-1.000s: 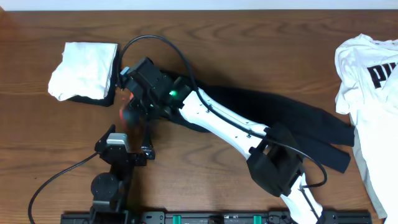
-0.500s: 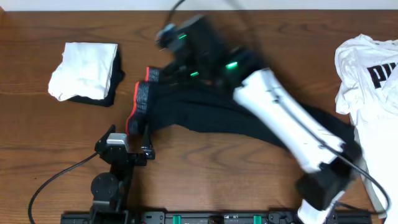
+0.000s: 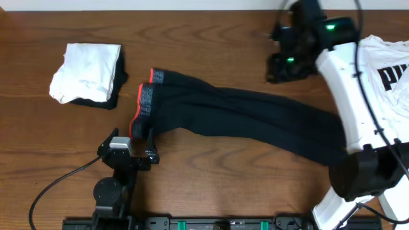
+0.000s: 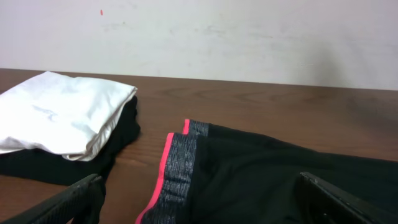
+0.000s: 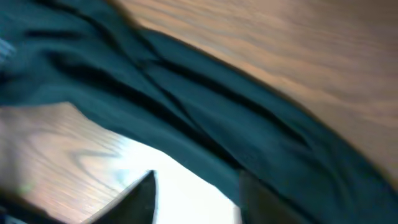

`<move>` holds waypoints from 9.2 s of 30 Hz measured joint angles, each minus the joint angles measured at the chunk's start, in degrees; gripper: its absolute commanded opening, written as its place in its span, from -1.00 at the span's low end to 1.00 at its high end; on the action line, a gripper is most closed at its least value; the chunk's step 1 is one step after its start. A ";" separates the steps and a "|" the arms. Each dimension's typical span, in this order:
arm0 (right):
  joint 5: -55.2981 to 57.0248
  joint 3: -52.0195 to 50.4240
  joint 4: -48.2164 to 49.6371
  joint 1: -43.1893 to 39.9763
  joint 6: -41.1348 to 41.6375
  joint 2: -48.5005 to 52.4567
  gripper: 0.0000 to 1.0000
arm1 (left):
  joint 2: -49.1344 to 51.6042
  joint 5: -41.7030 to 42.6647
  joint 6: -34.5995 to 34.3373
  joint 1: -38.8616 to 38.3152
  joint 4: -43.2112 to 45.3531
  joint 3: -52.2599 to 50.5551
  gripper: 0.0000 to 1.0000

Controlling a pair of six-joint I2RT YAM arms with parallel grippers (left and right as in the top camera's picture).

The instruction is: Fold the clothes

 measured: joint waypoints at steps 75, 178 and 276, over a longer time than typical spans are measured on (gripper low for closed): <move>8.46 -46.18 57.05 -5.38 5.64 -27.96 0.13 | 0.00 0.17 -0.17 0.00 0.11 0.00 0.96; 16.28 -46.10 24.55 -7.13 10.58 -31.80 0.27 | 80.91 19.74 -3.08 11.76 -53.72 61.20 -0.77; 11.26 -46.10 29.51 -7.34 8.61 -16.41 0.37 | 77.90 17.09 -9.14 11.58 -48.37 48.96 -0.87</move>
